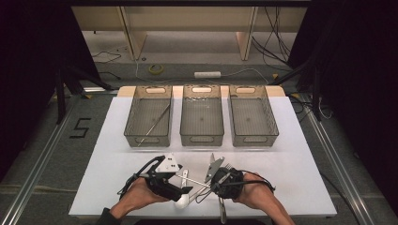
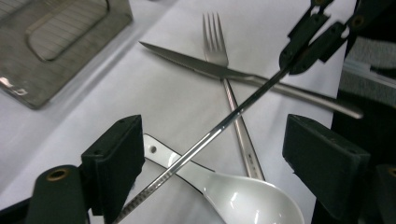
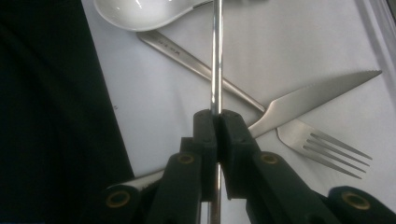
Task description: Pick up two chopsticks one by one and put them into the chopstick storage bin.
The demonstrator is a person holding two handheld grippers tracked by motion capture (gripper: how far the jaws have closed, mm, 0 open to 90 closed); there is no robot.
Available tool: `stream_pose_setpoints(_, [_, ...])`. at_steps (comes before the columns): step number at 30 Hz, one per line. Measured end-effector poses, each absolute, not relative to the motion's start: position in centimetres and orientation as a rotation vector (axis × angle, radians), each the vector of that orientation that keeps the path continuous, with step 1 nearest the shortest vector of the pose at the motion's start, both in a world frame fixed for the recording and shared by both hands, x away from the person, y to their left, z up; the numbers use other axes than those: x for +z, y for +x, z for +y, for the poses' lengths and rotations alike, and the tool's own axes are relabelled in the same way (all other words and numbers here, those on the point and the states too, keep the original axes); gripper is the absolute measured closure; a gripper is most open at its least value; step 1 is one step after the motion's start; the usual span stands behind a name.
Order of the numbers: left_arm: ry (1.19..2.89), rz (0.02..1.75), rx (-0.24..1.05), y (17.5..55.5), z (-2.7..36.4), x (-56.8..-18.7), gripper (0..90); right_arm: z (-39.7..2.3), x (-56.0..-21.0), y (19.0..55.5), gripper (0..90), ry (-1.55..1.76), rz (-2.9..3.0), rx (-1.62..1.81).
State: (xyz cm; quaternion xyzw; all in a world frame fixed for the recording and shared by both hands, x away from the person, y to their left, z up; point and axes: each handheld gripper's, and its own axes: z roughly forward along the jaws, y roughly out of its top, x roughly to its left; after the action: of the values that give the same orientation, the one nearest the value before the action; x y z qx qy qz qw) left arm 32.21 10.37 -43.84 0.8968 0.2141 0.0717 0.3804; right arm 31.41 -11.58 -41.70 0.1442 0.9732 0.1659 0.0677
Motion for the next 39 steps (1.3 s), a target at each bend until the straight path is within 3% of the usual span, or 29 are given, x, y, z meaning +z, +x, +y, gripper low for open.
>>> stream_pose_setpoints(9, [2.358,0.493,0.155,31.8,9.6,-44.2,25.9,-11.1,-41.5,31.0,86.1,0.360,2.952,0.492])
stream_pose_setpoints(39, [2.447,0.312,0.104,30.9,9.0,-44.3,71.7,-9.9,-41.6,30.4,86.0,0.175,3.000,0.478])
